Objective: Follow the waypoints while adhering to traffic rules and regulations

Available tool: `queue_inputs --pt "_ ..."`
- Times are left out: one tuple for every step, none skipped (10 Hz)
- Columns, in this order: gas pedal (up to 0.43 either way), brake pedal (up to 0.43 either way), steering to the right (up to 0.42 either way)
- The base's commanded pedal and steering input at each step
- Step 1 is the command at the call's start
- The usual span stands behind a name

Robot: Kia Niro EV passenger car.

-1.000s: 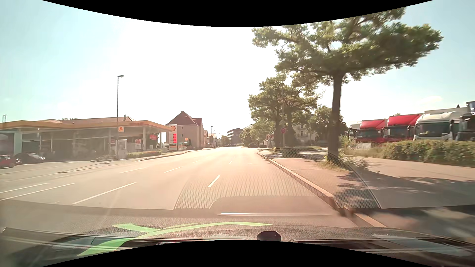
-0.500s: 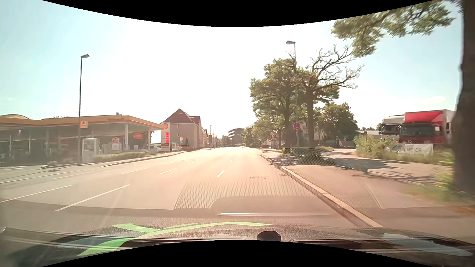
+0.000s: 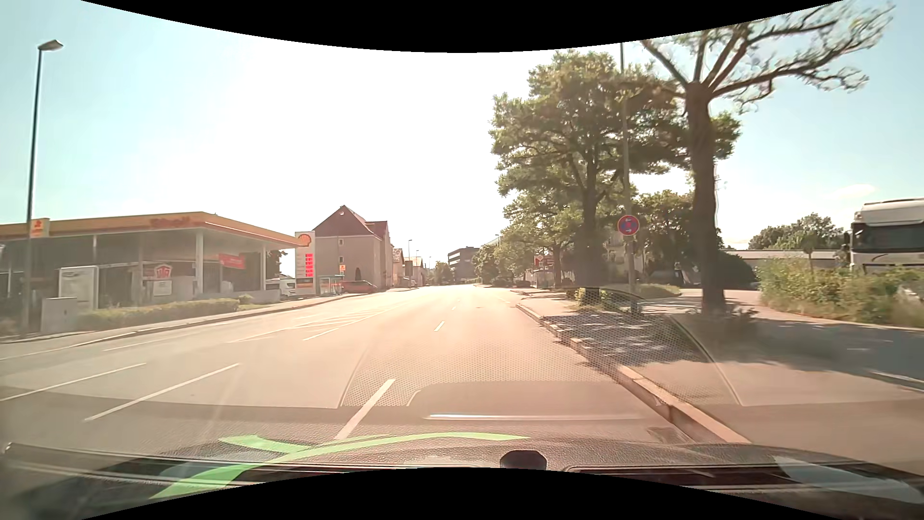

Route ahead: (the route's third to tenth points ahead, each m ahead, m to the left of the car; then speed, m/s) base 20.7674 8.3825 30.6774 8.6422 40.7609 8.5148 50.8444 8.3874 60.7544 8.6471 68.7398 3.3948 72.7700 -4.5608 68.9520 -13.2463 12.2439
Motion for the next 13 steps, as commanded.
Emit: queue_inputs --pt "0.000 0.116 -0.018" --pt "0.000 0.116 -0.016" --pt "0.000 0.128 -0.013" --pt "0.000 0.128 -0.010" --pt "0.000 0.116 -0.008" --pt "0.000 0.116 -0.007" --pt "0.000 0.116 -0.004" --pt "0.000 0.110 0.004" --pt "0.000 0.091 0.008" --pt "0.000 0.049 0.011" --pt "0.000 0.012 0.010" --pt "0.000 0.000 0.010" --pt "0.000 0.000 0.010"
